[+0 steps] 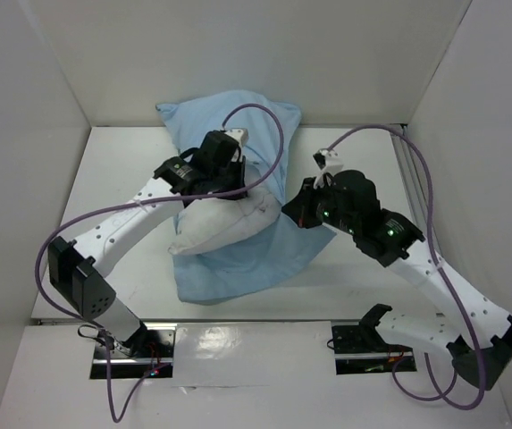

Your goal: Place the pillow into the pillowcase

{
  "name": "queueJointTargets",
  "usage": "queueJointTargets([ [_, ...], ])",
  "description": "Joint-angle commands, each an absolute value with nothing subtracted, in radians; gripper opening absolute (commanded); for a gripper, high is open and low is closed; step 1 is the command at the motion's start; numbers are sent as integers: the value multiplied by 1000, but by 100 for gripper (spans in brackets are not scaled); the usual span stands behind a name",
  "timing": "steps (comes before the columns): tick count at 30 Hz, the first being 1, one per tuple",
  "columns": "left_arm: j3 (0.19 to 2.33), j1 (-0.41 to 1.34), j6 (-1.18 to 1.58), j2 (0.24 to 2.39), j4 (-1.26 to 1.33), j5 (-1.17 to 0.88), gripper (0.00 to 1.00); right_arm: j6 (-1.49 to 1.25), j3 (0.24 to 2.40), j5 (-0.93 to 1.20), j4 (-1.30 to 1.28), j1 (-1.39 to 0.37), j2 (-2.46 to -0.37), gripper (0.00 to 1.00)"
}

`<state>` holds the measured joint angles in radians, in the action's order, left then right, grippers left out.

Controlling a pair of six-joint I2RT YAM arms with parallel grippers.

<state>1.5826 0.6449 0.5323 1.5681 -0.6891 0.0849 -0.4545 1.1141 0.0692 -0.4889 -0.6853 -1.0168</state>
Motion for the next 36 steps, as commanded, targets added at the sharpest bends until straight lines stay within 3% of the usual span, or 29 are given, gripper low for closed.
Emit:
queueJointTargets([
  [1,1591,672,584,1661,-563,161,0,-560,1045,0,-674,-723,-858,0],
  [9,1577,732,693,1790,-506,169,0,-804,1011,-352,-978,-723,-744,0],
  [13,1702,776,591,1790,-572,123,2,-885,1061,-494,-1032,-723,-788,0],
  [14,1727,791,563,1790,-590,95,19,-902,1071,-518,-1054,-723,-802,0],
  [18,1891,828,430,1845,-783,-128,58,-902,1095,-566,-1039,-723,-827,0],
  [19,1920,837,407,1845,-870,-179,60,-887,1095,-557,-1029,-723,-836,0],
  [20,1952,856,375,1845,-906,-249,60,-874,1106,-540,-1017,-723,-856,12],
  [21,1953,865,365,1826,-928,-271,20,-859,1106,-523,-999,-723,-865,18],
  [22,1933,865,365,1800,-928,-281,0,-842,1106,-511,-983,-723,-865,24],
  [24,1904,874,365,1735,-928,-214,0,-828,1106,-477,-945,-723,-890,40],
  [25,1892,874,365,1670,-928,-162,0,-819,1095,-466,-930,-723,-890,43],
  [26,1863,874,354,1642,-928,-9,11,-819,1095,-466,-930,-723,-899,46],
  [27,1844,874,339,1617,-928,71,31,-819,1085,-454,-911,-723,-899,50],
  [30,1757,874,298,1574,-928,403,72,-810,1085,-434,-887,-723,-910,57],
  [33,1660,874,258,1565,-879,556,77,-810,1085,-434,-887,-723,-933,58],
  [36,1626,874,230,1589,-827,540,75,-801,1094,-425,-876,-723,-943,62],
])
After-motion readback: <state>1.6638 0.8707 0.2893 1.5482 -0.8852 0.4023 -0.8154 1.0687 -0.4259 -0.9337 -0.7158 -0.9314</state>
